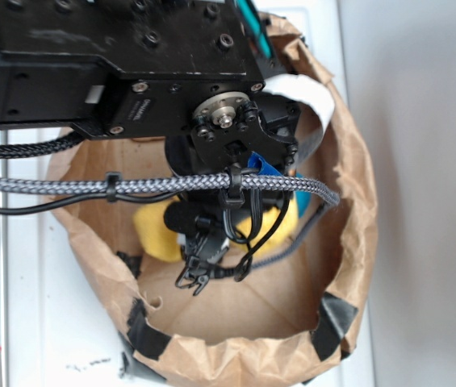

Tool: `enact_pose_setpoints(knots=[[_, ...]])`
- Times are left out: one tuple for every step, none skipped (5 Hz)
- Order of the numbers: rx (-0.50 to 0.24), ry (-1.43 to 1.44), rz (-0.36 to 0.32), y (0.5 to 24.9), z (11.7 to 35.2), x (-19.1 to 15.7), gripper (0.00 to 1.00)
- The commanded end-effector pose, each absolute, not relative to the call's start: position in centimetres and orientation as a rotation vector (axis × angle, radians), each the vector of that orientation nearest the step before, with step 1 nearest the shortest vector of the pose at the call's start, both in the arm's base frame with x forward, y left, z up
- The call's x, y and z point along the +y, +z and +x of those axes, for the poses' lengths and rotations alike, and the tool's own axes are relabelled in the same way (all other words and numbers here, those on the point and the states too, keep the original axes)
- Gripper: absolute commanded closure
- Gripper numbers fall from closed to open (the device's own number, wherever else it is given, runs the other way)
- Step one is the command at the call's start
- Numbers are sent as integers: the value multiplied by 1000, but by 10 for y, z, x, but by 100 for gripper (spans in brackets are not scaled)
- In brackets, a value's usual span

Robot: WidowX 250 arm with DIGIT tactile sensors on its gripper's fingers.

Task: Grab the yellow cloth.

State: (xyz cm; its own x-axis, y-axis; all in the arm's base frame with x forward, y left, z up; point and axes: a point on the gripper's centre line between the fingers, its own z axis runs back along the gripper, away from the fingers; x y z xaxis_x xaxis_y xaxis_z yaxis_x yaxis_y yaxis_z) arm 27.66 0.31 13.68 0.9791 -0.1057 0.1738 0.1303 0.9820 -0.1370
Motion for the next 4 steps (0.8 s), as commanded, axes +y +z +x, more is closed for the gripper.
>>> enact_pose_setpoints(knots=[[-118, 218, 95, 192, 268, 8, 100], [-117, 221, 129, 203, 260, 2, 100], [-104, 276, 132, 206, 264, 5, 100], [-108, 251, 226, 203, 264, 0, 100]])
